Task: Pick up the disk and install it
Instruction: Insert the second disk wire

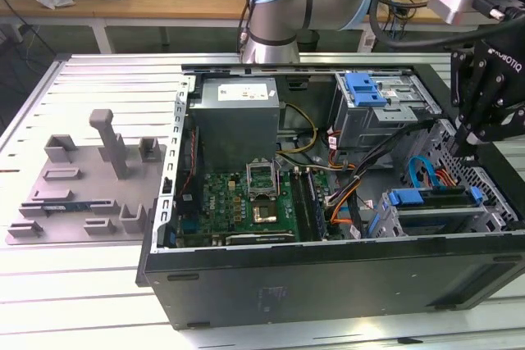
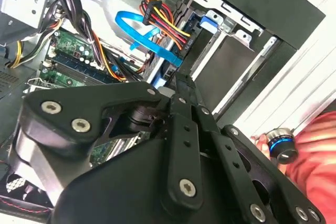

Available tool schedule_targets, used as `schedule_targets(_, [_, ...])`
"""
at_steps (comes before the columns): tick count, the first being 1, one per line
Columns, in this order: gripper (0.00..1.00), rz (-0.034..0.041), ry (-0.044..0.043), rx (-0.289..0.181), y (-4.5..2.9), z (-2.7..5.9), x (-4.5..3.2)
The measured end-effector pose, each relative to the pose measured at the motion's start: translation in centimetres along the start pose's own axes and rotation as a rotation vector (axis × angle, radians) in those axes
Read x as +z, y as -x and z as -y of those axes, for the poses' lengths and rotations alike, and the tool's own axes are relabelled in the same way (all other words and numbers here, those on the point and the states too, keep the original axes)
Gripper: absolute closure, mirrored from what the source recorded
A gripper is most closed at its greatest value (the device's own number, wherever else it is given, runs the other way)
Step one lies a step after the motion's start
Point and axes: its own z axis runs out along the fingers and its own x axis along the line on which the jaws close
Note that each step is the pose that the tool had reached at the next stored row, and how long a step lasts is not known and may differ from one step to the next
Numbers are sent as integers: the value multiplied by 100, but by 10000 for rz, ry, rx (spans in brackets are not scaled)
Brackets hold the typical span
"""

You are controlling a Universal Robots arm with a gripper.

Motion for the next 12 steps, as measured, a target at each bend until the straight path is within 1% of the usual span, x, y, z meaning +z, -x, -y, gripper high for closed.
schedule_targets(3, [89, -21, 0, -1, 0, 0, 0])
schedule_targets(5, [89, -54, 0, -1, 0, 0, 0])
schedule_targets(12, [89, -110, 1, -2, 0, 0, 0])
